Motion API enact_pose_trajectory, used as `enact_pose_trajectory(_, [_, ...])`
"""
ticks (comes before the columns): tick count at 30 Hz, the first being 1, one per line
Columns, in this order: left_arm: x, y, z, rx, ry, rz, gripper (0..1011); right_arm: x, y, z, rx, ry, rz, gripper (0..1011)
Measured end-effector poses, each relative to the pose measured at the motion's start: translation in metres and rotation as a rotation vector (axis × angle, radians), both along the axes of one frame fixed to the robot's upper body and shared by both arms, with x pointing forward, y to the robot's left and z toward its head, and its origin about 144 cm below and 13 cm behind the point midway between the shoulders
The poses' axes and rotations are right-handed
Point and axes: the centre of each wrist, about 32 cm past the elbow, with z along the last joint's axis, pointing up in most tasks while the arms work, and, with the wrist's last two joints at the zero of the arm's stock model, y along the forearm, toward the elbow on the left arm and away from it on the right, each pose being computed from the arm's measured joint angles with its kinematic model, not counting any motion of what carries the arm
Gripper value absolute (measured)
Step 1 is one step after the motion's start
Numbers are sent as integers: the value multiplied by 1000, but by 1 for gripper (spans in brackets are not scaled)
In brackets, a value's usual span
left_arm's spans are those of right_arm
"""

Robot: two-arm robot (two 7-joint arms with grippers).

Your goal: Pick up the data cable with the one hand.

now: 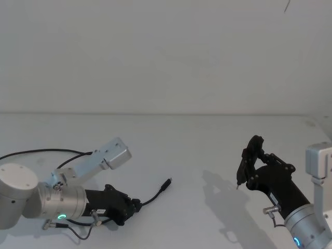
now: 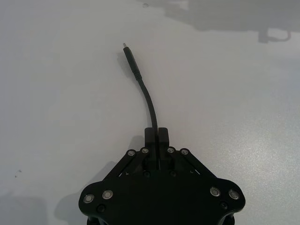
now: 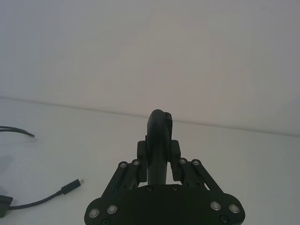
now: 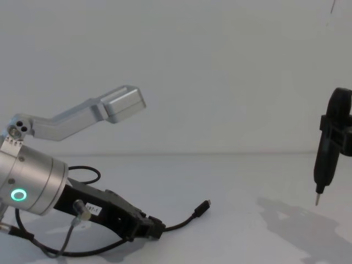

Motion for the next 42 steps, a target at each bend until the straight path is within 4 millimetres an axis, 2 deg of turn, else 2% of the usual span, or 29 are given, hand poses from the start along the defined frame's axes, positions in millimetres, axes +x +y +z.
enact_pose_trajectory(12, [2,-1,1,-29,-8,-25,40,1,-2,3,4,-16,9,279])
enact_pose_trajectory(30, [8,-14,22,-109,-71,-136,40,10,-16,21,60,-73,85,279])
enact_pose_trajectory(42, [8,-19,28,-115,-85,-159,40,22,-19,29,85,-71,158,279])
